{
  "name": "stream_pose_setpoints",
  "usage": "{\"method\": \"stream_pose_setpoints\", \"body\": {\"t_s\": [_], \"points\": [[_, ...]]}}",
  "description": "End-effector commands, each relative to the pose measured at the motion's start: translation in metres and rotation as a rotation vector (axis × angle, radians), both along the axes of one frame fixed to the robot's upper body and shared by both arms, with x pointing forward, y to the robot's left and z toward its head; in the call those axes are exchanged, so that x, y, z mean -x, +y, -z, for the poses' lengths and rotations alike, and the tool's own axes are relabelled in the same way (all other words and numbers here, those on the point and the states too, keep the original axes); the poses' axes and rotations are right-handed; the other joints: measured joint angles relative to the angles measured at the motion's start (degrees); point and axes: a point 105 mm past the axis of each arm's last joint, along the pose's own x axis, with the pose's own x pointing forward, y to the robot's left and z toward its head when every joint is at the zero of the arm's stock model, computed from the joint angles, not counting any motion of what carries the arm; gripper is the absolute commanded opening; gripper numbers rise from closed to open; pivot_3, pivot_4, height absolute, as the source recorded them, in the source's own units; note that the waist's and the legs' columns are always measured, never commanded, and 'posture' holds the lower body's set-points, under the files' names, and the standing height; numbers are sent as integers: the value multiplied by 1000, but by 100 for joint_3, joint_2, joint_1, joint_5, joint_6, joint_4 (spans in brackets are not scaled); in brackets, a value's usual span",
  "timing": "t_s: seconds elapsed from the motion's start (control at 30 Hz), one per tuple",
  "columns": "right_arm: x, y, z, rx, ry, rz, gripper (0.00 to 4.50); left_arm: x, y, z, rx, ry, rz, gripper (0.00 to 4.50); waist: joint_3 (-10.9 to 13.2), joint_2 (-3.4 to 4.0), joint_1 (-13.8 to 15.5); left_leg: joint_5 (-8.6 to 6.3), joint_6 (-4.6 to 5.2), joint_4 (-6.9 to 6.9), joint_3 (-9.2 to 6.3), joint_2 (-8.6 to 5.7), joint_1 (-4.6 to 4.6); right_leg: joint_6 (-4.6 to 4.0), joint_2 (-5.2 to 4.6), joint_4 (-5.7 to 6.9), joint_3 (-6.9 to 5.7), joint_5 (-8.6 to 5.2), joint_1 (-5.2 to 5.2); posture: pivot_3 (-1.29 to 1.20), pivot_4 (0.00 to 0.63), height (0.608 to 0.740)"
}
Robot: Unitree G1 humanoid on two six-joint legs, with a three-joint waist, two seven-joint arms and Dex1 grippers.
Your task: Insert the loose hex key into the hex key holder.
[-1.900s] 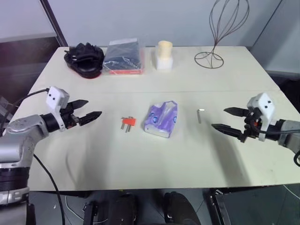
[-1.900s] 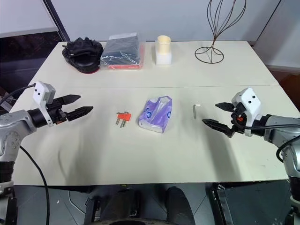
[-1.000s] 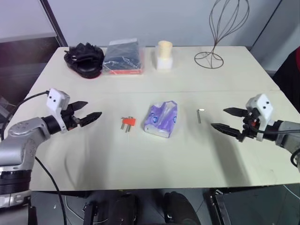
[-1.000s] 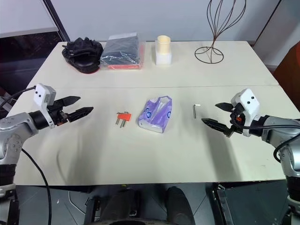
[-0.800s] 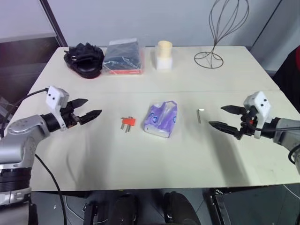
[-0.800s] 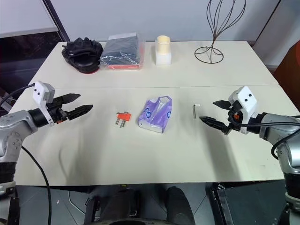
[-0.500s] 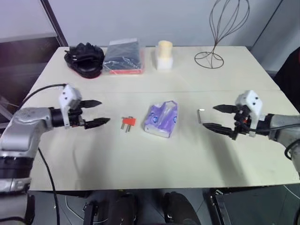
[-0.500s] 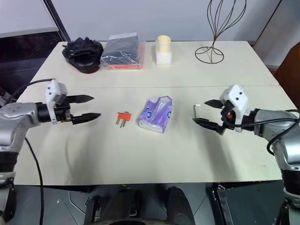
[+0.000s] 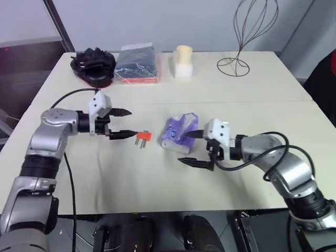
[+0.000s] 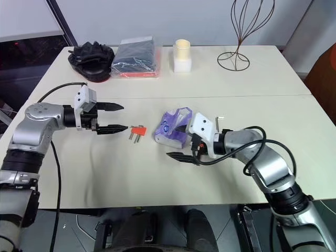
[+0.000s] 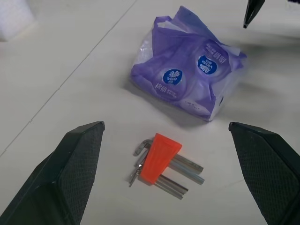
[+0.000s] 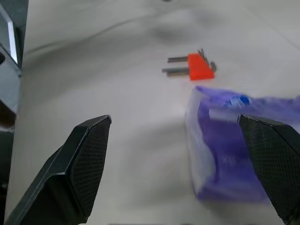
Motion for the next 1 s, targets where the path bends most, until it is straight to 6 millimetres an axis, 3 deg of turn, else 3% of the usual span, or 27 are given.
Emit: {"method": "stream_pose_setpoints", "body": {"t_s": [0.03,0.2,0.27,0.33,0.53,0.7,0.8,0.87,0.93,1.0], "points": [[-12,8,7,36,-65,31,4500,1,1,-8,34,-43,-27,4449,0,0,-3,0,0,0,0,1,1,0,0,1,0,0,0,0,150,740],[-28,-2,33,197,-135,84,4500,5,2,-4,40,-43,-49,4449,0,0,5,0,0,0,0,-1,1,0,0,2,-1,0,0,0,150,740],[-37,-8,43,256,-165,114,3956,5,3,-5,47,-47,-66,4500,0,0,6,0,0,0,0,-1,2,0,1,2,-2,0,0,0,150,740],[-43,-11,49,287,-182,129,3203,4,3,-5,54,-49,-75,4500,0,0,0,1,-1,0,0,-1,2,0,1,4,-2,0,0,0,150,740],[-51,-9,54,313,-231,145,94,2,5,-5,64,-53,-94,4500,0,0,-21,1,-1,0,0,1,5,0,4,6,-2,0,0,0,150,740],[-51,-7,46,293,-259,154,40,2,4,-4,66,-52,-94,4500,-1,0,-38,1,-2,0,0,1,8,0,5,12,-2,0,1,0,150,740],[-55,-12,30,279,-310,186,40,2,3,-4,67,-52,-92,4500,-1,0,-58,2,-2,0,0,1,8,0,4,12,-2,0,1,0,150,740],[-73,-34,5,308,-419,321,40,2,2,-4,69,-52,-90,4500,0,0,-61,2,-3,0,-1,0,7,0,4,13,-2,0,1,0,150,740],[-96,-80,-25,391,-563,536,40,3,0,-3,78,-49,-83,4500,0,0,-61,2,-3,0,0,-3,7,0,1,13,-2,0,0,0,150,740],[-105,-120,-42,449,-629,689,40,4,-3,-3,88,-46,-78,4500,0,1,-37,2,-3,1,0,-6,6,0,-2,12,-1,0,0,0,150,740]]}}
